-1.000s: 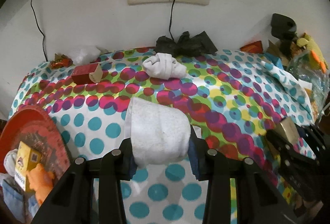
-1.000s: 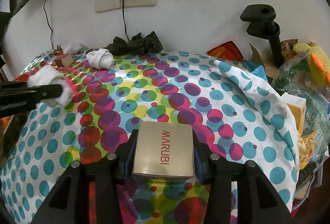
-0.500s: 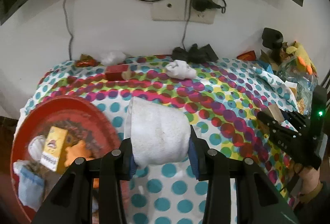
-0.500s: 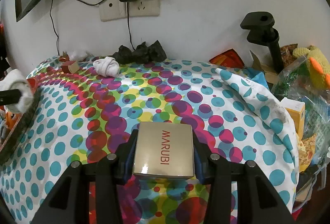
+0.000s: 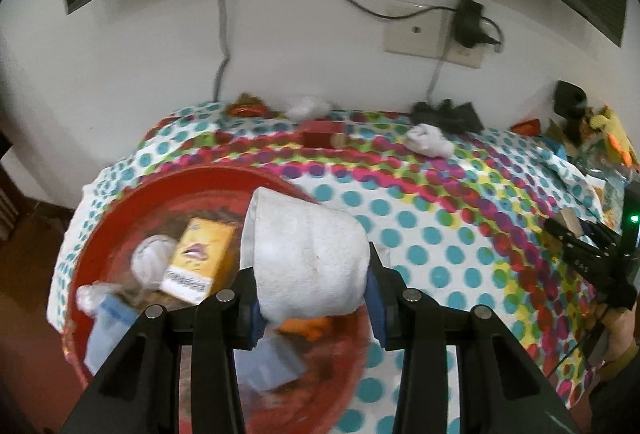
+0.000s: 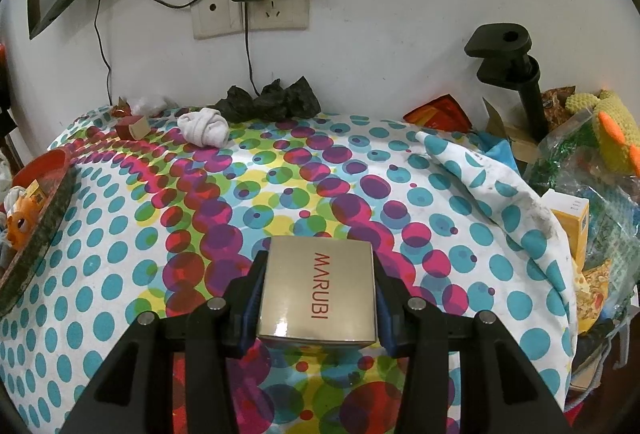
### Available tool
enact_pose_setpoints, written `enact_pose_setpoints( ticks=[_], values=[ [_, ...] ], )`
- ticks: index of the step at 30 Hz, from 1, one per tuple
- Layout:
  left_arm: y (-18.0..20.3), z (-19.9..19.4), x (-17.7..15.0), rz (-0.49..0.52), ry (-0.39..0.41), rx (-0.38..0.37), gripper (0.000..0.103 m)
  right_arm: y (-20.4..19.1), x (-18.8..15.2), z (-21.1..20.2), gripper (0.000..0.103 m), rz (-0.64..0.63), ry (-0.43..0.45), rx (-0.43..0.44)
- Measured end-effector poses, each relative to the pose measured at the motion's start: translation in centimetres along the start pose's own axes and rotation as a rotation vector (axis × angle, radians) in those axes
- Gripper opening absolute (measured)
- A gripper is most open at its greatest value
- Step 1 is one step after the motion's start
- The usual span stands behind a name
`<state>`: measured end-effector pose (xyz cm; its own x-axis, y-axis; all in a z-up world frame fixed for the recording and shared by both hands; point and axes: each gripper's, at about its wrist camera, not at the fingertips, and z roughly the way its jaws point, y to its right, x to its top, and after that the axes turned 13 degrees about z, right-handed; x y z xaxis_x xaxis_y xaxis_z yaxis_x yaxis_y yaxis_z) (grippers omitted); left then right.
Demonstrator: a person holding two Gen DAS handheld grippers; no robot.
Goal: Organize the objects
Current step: 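Carry the white sock into the red tray and release it with the left gripper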
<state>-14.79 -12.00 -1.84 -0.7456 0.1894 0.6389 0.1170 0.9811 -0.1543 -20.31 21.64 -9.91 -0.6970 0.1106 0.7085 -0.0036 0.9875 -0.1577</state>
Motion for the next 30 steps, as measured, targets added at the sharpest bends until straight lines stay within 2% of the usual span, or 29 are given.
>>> enact_pose_setpoints(
  ticks=[14, 22, 30],
  values=[
    [-8.3, -0.3, -3.0, -0.144, -0.050, 0.090, 0.038, -0.7, -0.1, 0.3, 0.047, -0.029, -0.010, -0.022],
    [-9.8, 1.4, -5.5, -0.183, -0.100, 0.097, 0.038, -0.8, -0.1, 0.4, 0.047, -0.036, -0.013, -0.038],
    [-10.4, 1.9, -7.3, -0.227, -0.102, 0.094, 0.039, -0.9, -0.1, 0.5, 0.047, -0.043, -0.014, -0.054]
  ],
)
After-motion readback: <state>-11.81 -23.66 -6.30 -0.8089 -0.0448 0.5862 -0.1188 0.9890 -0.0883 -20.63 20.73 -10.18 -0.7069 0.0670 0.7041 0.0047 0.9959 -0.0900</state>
